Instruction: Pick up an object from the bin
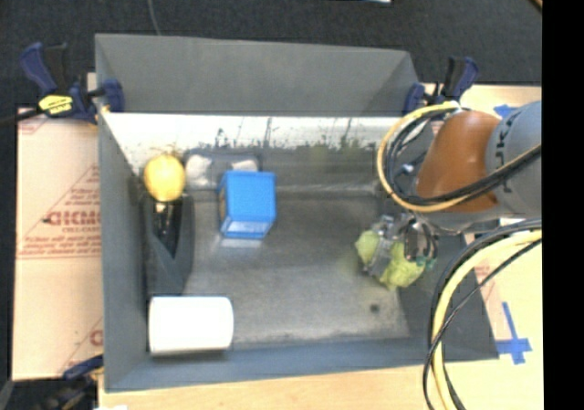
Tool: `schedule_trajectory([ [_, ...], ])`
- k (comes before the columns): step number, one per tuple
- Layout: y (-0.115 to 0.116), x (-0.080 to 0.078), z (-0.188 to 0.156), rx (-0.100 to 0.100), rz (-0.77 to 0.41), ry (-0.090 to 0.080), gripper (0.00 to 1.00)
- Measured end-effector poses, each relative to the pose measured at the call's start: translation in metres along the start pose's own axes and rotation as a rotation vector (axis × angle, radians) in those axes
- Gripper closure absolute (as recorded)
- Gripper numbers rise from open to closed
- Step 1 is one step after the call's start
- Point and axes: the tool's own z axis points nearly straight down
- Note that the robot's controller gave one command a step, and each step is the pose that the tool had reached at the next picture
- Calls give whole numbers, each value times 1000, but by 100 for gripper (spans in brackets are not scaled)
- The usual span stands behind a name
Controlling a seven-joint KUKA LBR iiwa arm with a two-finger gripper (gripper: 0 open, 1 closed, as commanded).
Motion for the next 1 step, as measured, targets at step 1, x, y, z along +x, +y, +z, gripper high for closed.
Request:
schedule_trajectory([
  [1, 0, 2, -18, 1, -1, 7, 100],
])
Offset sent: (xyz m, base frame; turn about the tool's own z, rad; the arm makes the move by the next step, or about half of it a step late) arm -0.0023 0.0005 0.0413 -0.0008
